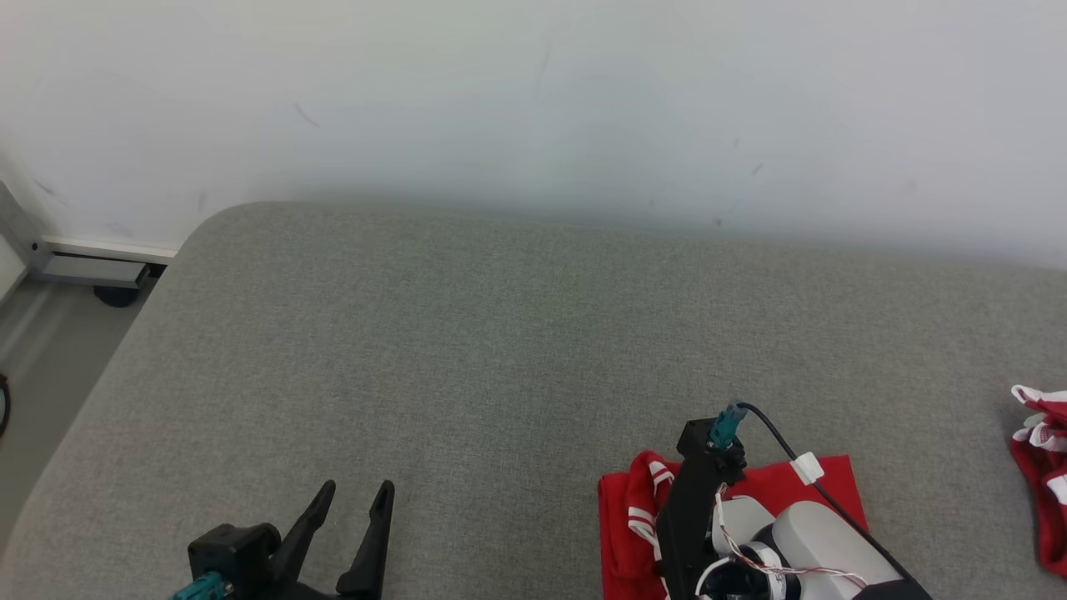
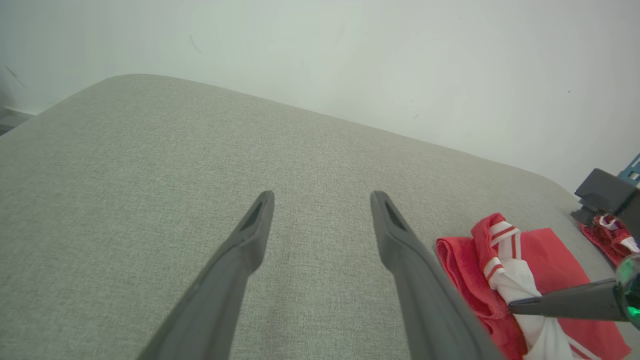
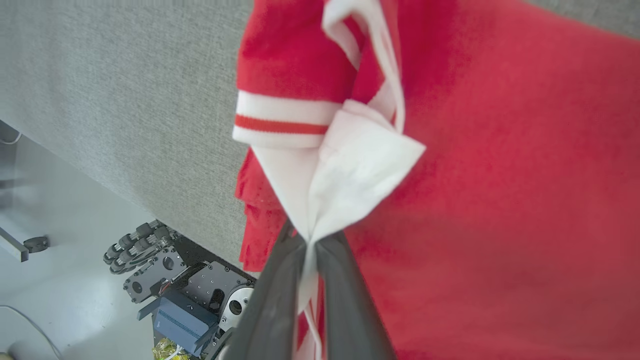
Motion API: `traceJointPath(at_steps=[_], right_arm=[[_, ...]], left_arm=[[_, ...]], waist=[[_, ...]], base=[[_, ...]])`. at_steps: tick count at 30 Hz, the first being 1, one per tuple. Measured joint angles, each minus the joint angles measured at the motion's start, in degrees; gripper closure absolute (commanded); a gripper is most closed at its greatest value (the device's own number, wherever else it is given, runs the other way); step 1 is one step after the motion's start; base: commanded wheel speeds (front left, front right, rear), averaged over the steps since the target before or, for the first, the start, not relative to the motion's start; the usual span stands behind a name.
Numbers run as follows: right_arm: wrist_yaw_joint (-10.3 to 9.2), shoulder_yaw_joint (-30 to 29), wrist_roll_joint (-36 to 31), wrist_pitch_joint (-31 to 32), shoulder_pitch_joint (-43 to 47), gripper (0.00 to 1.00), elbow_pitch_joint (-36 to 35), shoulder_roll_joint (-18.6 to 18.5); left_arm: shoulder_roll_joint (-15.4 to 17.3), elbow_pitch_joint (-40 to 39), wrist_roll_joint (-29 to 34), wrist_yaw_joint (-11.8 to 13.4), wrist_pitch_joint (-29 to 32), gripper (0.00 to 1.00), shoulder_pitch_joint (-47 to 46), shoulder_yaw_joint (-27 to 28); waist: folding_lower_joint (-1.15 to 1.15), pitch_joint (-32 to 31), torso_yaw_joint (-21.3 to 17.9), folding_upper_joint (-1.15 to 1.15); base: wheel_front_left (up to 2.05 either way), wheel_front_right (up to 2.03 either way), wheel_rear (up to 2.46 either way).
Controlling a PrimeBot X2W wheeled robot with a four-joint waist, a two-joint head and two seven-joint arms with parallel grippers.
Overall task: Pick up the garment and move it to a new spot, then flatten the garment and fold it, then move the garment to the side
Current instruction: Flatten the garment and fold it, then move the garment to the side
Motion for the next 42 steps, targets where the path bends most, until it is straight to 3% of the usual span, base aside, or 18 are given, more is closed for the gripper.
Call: traceJointPath(at_steps=[4, 5, 6, 17, 19, 24, 26, 35, 42], right_arm=[[-0.45, 0.3, 1.1, -1.5, -0.6, 1.0, 1.2, 0.0], [-0.46, 0.3, 1.1, -1.9, -0.6, 0.45, 1.3, 0.0], [-0.47, 0.4, 1.3, -2.3, -0.7, 0.0, 1.5, 0.0], [-0.65, -4.3, 3.8, -7.4, -3.2, 0.0, -1.7, -0.3], [-0.66, -4.8, 2.4, -7.9, -3.1, 0.0, -2.7, -2.5], [-0.9, -6.7, -3.0, -8.4, -0.2, 0.0, -4.5, -13.5], [-0.93, -7.3, -4.1, -8.4, 1.6, 0.0, -4.8, -15.7], [-0.94, -10.2, -5.5, -8.9, 8.3, 0.0, -5.0, -16.0], [-0.94, -14.6, -7.3, -11.7, 10.1, 0.0, -4.5, -12.8]], left_arm=[[0.0, 0.0, 0.0, 0.0, 0.0, 0.0, 0.0, -0.2], [0.0, 0.0, 0.0, 0.0, 0.0, 0.0, 0.0, -0.2], [0.0, 0.1, 0.0, 0.0, 0.0, 0.0, 0.0, -0.2], [0.3, 0.1, 0.0, 0.0, -0.1, 0.0, 0.2, 0.3], [0.3, 0.1, 0.0, 0.0, -0.1, 0.0, 0.2, 0.4], [0.4, 0.0, -0.1, 0.0, -0.4, 0.0, 1.0, 0.7], [0.6, -0.2, -0.2, 0.1, -0.6, 0.0, 1.7, 1.2], [0.6, -1.3, -0.1, 0.5, -1.0, 0.0, 2.0, 1.2], [0.6, -1.9, 0.2, 0.5, -1.0, 0.0, 1.3, 0.7]], waist=[[0.0, -0.1, 0.2, 0.0], [0.0, -0.1, 0.3, 0.0], [0.0, -0.1, 0.3, 0.0], [0.0, -0.5, -0.1, 0.0], [0.0, -0.5, -0.3, 0.0], [0.0, -0.8, -1.0, 0.0], [0.0, -0.9, -1.4, 0.0], [0.01, -0.4, -3.1, 0.0], [0.01, 0.8, -2.9, 0.0]], base=[[0.0, 0.0, 0.0], [0.0, 0.0, 0.0], [0.0, 0.0, 0.0], [0.0, 0.0, 0.0], [0.0, 0.0, 0.0], [0.0, 0.0, 0.0], [0.0, 0.0, 0.0], [0.0, 0.0, 0.0], [0.0, 0.0, 0.0]])
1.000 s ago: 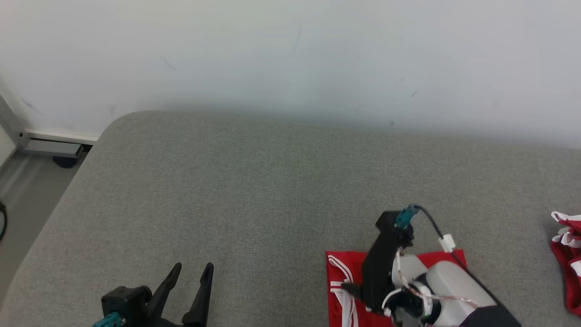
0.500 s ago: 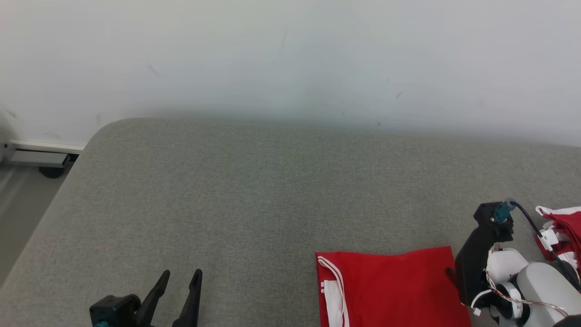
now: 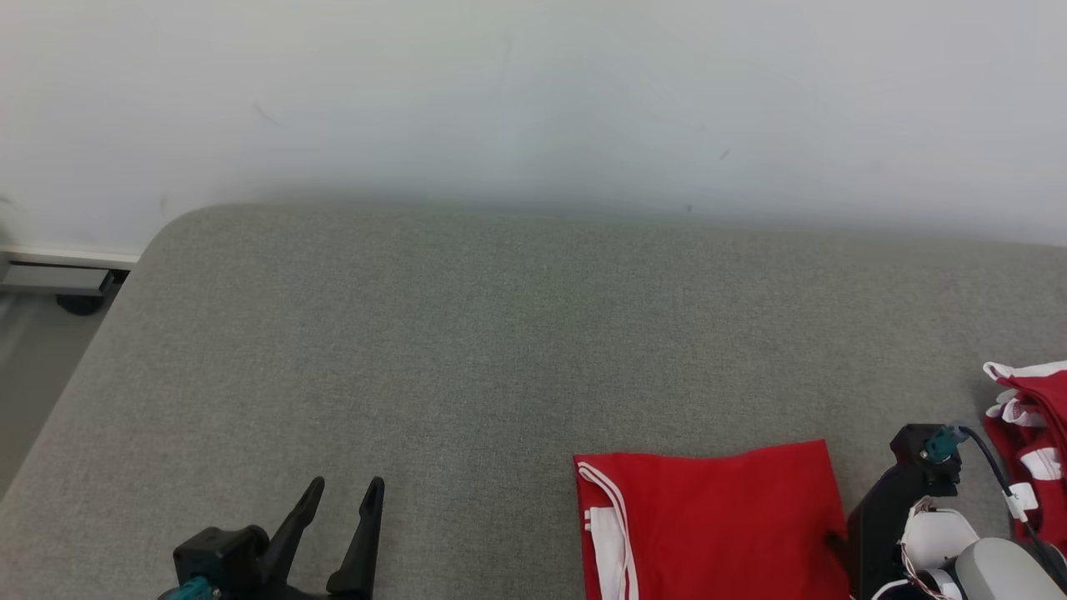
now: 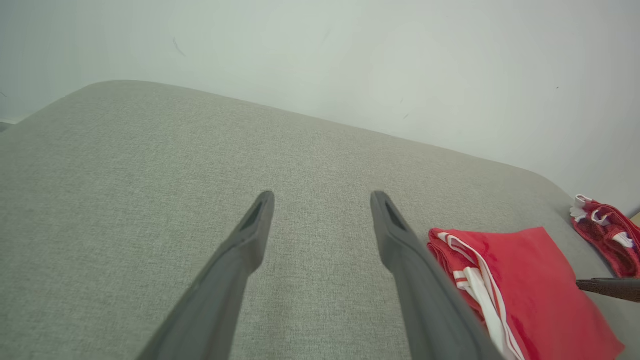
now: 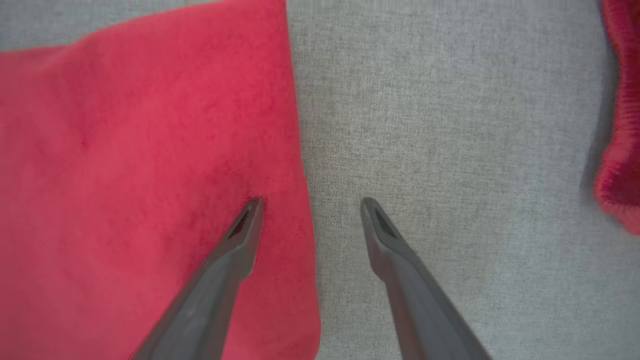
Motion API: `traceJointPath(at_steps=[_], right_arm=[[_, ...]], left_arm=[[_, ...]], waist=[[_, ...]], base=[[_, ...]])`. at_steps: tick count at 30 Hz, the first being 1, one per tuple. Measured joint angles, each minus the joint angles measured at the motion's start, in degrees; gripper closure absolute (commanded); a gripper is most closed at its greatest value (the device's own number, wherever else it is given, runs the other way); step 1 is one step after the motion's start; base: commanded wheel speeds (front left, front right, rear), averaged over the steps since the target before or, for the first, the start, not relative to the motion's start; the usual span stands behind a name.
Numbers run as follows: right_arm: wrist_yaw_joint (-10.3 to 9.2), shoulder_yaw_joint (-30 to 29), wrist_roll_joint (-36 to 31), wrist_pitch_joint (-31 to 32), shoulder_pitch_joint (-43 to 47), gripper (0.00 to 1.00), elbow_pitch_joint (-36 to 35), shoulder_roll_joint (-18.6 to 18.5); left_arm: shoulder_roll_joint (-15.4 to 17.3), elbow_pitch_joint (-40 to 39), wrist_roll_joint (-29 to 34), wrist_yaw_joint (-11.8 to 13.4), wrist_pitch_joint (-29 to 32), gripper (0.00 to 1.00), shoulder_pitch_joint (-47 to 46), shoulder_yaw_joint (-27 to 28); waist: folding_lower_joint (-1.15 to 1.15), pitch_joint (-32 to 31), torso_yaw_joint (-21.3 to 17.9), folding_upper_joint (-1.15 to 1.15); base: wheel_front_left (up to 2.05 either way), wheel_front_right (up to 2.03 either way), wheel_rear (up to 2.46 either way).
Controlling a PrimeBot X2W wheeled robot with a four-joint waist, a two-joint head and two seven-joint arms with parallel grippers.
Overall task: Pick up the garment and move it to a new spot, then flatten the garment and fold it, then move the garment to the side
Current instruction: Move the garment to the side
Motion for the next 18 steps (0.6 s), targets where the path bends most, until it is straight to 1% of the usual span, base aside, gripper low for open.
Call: traceJointPath(at_steps=[5, 10, 15, 18], right_arm=[[-0.01, -2.6, -2.1, -4.3, 0.4, 0.0, -1.4, 1.6], [-0.01, -3.4, -4.1, -7.8, 4.0, 0.0, -2.4, 2.3], [-0.01, -4.0, -4.4, -9.9, 4.5, 0.0, -2.3, 3.9], [-0.01, -4.3, -4.4, -10.9, 4.4, 0.0, -1.5, 4.1]], left_arm=[[0.0, 0.0, 0.3, -0.1, 0.3, 0.0, -0.9, -0.1], [0.1, 0.1, 0.3, -0.1, 0.3, 0.0, -1.2, 0.0], [0.8, 0.0, 0.3, 0.0, 0.3, 0.0, -1.1, 0.6], [0.6, 0.0, 0.3, 0.0, 0.4, 0.0, -1.2, 0.3]], waist=[[0.0, 0.7, 0.7, 0.0], [0.0, 1.0, 1.3, 0.0], [0.0, 1.2, 0.9, 0.0], [0.0, 1.5, 0.8, 0.0]], base=[[0.0, 0.0, 0.0], [0.0, 0.0, 0.0], [0.0, 0.0, 0.0], [0.0, 0.0, 0.0]])
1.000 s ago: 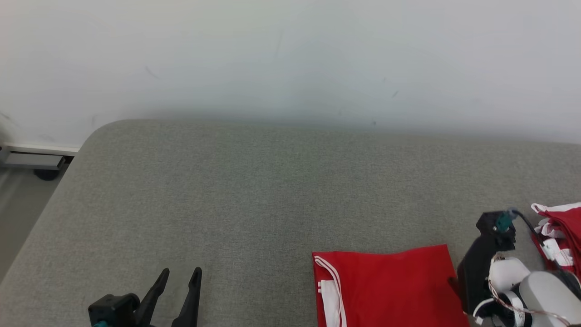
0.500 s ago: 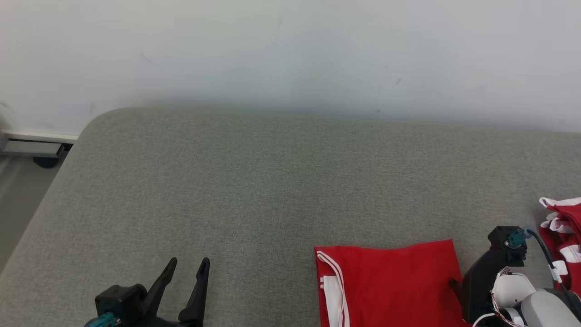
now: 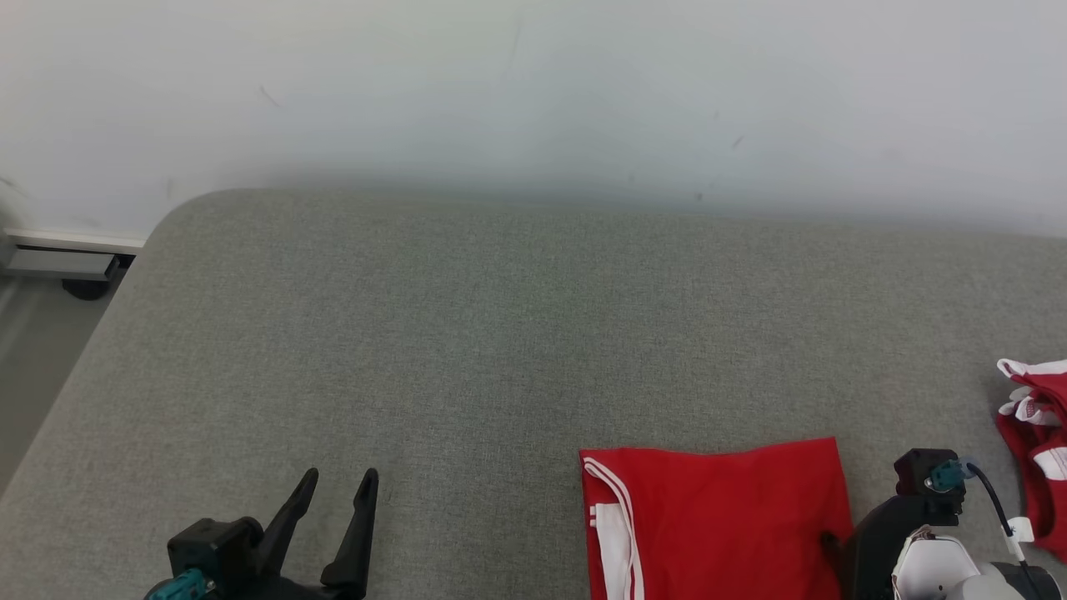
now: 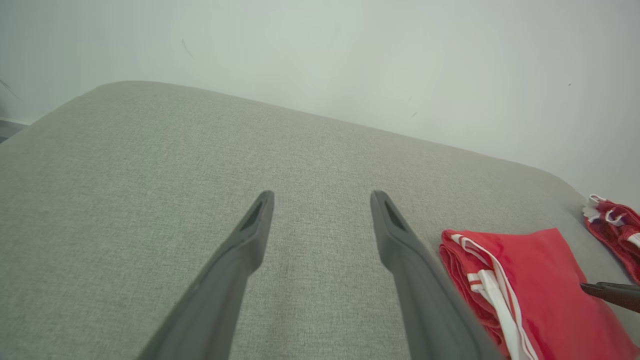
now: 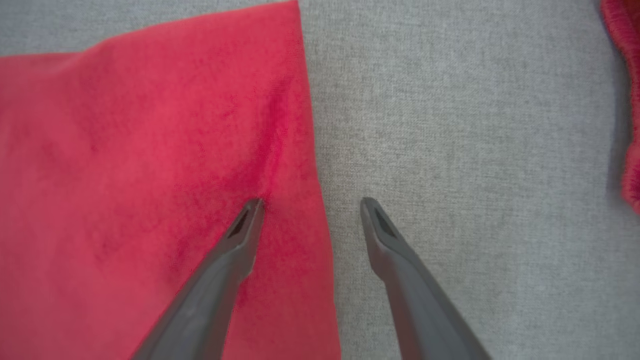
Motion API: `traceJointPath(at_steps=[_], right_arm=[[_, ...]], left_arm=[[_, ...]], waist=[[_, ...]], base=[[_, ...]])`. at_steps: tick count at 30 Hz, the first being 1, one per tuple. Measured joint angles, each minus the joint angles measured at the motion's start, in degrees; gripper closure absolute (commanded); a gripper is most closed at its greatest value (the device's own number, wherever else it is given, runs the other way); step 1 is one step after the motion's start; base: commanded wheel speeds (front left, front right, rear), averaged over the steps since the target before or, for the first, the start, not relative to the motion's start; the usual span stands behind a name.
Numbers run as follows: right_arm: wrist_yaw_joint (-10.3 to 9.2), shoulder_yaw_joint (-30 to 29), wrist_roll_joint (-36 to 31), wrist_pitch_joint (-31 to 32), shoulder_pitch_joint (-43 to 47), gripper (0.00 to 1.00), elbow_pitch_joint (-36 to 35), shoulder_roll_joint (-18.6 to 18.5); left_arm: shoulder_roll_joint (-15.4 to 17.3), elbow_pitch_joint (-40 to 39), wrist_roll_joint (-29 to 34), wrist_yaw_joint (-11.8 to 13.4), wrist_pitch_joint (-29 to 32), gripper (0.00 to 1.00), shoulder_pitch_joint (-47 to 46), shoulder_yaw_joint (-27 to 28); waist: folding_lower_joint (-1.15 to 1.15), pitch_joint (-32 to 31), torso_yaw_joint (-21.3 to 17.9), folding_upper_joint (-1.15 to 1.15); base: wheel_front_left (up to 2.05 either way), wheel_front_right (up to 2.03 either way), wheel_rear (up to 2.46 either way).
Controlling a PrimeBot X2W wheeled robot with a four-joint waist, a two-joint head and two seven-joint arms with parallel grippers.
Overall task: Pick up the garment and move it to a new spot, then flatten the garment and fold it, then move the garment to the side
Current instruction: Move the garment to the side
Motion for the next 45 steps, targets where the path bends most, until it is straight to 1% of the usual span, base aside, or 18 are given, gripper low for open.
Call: traceJointPath(at_steps=[12, 13, 14, 15, 16, 24, 30, 33, 37, 41, 45], right_arm=[[0.01, -2.8, 2.9, -0.9, -1.5, 0.0, 3.8, 0.8], [0.01, -3.0, 3.1, -0.9, -1.5, 0.15, 4.0, 0.8], [0.0, -3.1, 3.2, -0.9, -1.7, 0.57, 4.4, 0.8], [0.0, -3.1, 3.2, -0.9, -2.0, 0.8, 4.8, 0.7], [0.0, -3.1, 3.2, -0.8, -2.4, 1.0, 5.1, 0.6], [0.09, -1.4, 2.5, -0.1, -3.6, 1.0, 5.5, 0.1], [0.15, -1.4, 1.4, 0.2, -4.0, 1.0, 2.4, -1.9], [0.13, -4.1, 1.6, 0.1, -5.6, 1.0, -1.1, -3.2], [0.08, -6.9, 1.6, 0.6, -7.3, 1.0, -5.6, -6.1], [0.04, -10.0, 1.3, 1.7, -7.1, 1.0, -8.0, -8.3], [0.01, -12.2, 1.1, 3.3, -7.2, 1.0, -9.9, -9.4]], left_arm=[[-0.1, 0.0, 0.1, -0.6, 0.6, 0.0, -0.7, -1.0], [-0.2, 0.0, 0.1, -0.6, 0.6, 0.0, -1.0, -1.2], [-0.3, 0.0, 0.1, -0.5, 0.7, 0.0, -1.2, -1.2], [-0.3, 0.1, 0.1, -0.6, 0.7, 0.0, -1.2, -1.2], [-0.3, 0.1, 0.1, -0.6, 0.7, 0.0, -1.2, -1.2], [-0.3, 0.3, 0.1, -0.5, 0.7, 0.0, -1.2, -1.2], [-0.3, 0.4, 0.1, -0.5, 0.7, 0.0, -1.2, -1.1], [-0.2, 0.4, 0.1, -0.5, 0.6, 0.0, -1.0, -0.5], [0.1, 0.3, 0.1, -0.4, 0.5, 0.0, -0.6, 0.0], [-0.1, 0.2, 0.1, -0.4, 0.4, 0.0, -0.5, -0.4], [0.0, 0.0, 0.1, -0.3, 0.1, 0.0, -0.2, -0.3]], waist=[[0.0, 0.9, 0.9, 0.0], [0.0, 0.9, 1.1, 0.0], [-0.01, 1.0, 1.3, 0.0], [-0.01, 1.0, 1.4, 0.0], [-0.01, 1.1, 1.6, 0.0], [-0.01, 1.0, 2.4, 0.0], [0.0, 0.6, 2.5, 0.0], [-0.01, 0.4, 2.3, 0.0], [0.0, 0.2, 1.6, 0.0], [0.0, -0.1, 0.8, 0.0], [0.0, -0.3, 0.2, 0.0]], base=[[0.0, 0.0, 0.0], [0.0, 0.0, 0.0], [0.0, 0.0, 0.0], [0.0, 0.0, 0.0], [0.0, 0.0, 0.0], [0.0, 0.0, 0.0], [0.0, 0.0, 0.0], [0.0, 0.0, 0.0], [0.0, 0.0, 0.0], [0.0, 0.0, 0.0], [0.0, 0.0, 0.0]])
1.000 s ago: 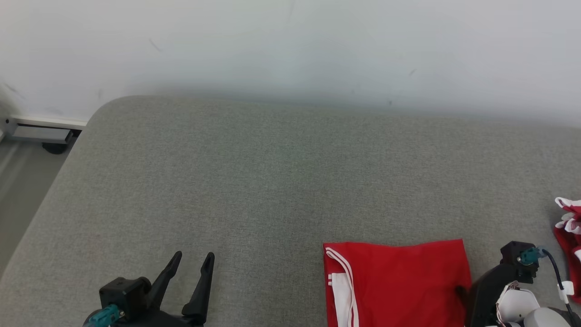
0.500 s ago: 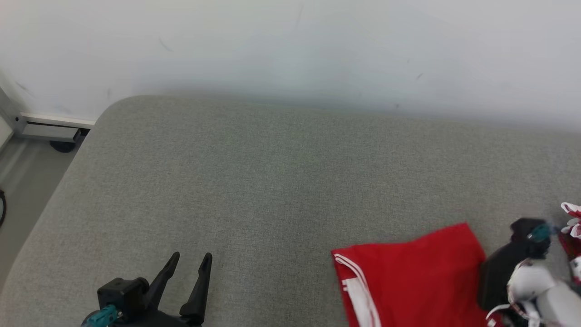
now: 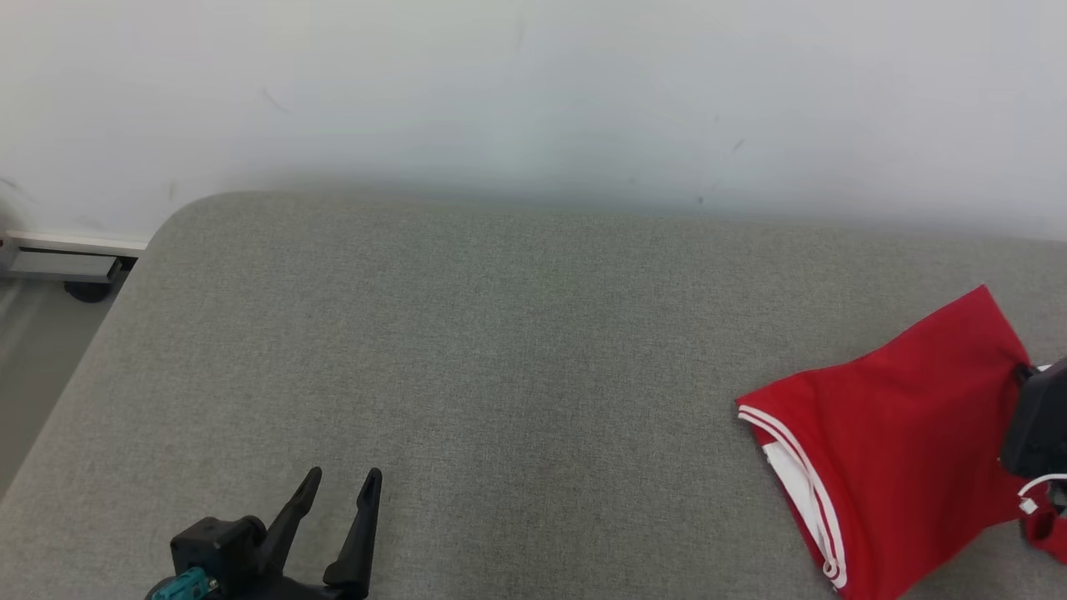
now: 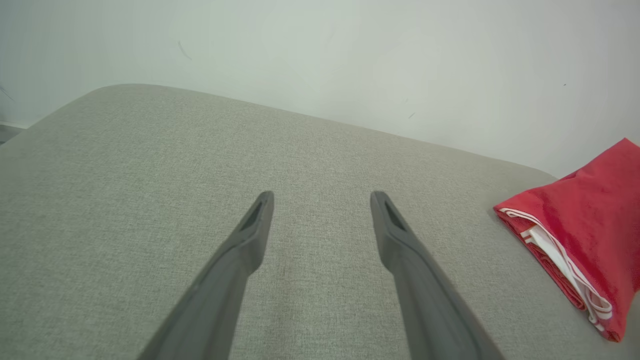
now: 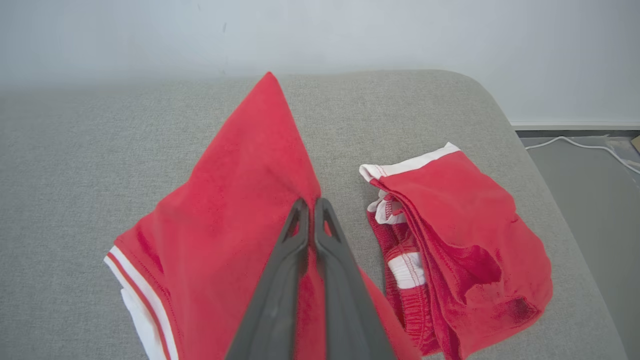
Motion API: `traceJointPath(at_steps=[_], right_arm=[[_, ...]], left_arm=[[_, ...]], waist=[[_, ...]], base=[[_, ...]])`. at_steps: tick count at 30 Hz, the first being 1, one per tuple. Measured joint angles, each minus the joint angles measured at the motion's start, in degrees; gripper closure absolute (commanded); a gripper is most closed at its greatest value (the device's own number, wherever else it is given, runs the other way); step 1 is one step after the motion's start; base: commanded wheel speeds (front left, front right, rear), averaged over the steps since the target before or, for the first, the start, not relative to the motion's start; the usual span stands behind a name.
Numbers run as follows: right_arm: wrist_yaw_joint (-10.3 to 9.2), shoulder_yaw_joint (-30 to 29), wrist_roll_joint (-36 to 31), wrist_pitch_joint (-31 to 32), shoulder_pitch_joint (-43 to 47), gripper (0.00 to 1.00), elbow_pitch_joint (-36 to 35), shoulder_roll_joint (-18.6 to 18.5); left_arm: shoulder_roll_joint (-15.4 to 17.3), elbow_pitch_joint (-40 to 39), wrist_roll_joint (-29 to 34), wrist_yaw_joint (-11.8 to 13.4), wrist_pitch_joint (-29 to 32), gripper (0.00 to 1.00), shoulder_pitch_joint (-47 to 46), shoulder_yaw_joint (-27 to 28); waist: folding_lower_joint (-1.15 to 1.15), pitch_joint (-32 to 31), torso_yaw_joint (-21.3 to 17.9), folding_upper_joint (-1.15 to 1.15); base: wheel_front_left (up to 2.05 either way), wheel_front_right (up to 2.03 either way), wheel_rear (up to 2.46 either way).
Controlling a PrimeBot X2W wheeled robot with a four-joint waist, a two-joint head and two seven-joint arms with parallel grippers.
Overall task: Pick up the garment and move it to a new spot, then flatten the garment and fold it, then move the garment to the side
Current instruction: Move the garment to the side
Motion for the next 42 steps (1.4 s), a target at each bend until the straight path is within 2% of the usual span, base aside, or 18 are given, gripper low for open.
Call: traceJointPath(at_steps=[4, 13, 21, 26, 34, 42], right_arm=[[0.0, -3.0, -0.8, 1.4, 0.1, 1.0, -2.1, -1.3], [-0.01, -11.7, -4.4, 5.6, 0.4, 1.0, -7.0, -1.4], [-0.01, -14.7, -6.3, 9.5, 1.1, 1.0, -10.8, -1.3], [-0.01, -16.2, -6.9, 11.0, 0.9, 1.0, -10.6, -2.4], [-0.01, -24.1, -11.9, 11.4, 0.1, 1.0, -8.1, -2.0], [-0.01, -25.4, -18.0, 9.8, -1.3, 1.0, -4.4, -0.4]], left_arm=[[0.0, -0.2, 0.1, 0.1, 0.0, 0.0, 0.0, -0.2], [0.1, -0.6, 0.1, 0.1, 0.0, 0.0, 0.1, -0.2], [0.3, -1.0, 0.1, 0.1, 0.4, 0.0, 0.1, -0.2], [0.5, -1.7, 0.2, 0.1, 0.6, 0.0, 0.1, -0.4], [1.3, -2.4, 0.6, 0.0, 1.1, 0.0, 0.0, -0.7], [2.5, -3.7, 2.1, -0.2, 2.1, 0.0, -0.9, -0.8]], waist=[[0.0, -0.1, -0.4, 0.0], [0.0, 0.0, -0.7, 0.0], [0.0, 0.5, -0.8, 0.0], [0.0, 1.1, -0.8, 0.0], [0.01, 2.8, -0.3, 0.0], [0.01, 5.3, 0.0, 0.0]], base=[[0.0, 0.0, 0.0], [0.0, 0.0, 0.0], [0.0, 0.0, 0.0], [0.0, 0.0, 0.0], [0.0, 0.0, 0.0], [0.0, 0.0, 0.0]])
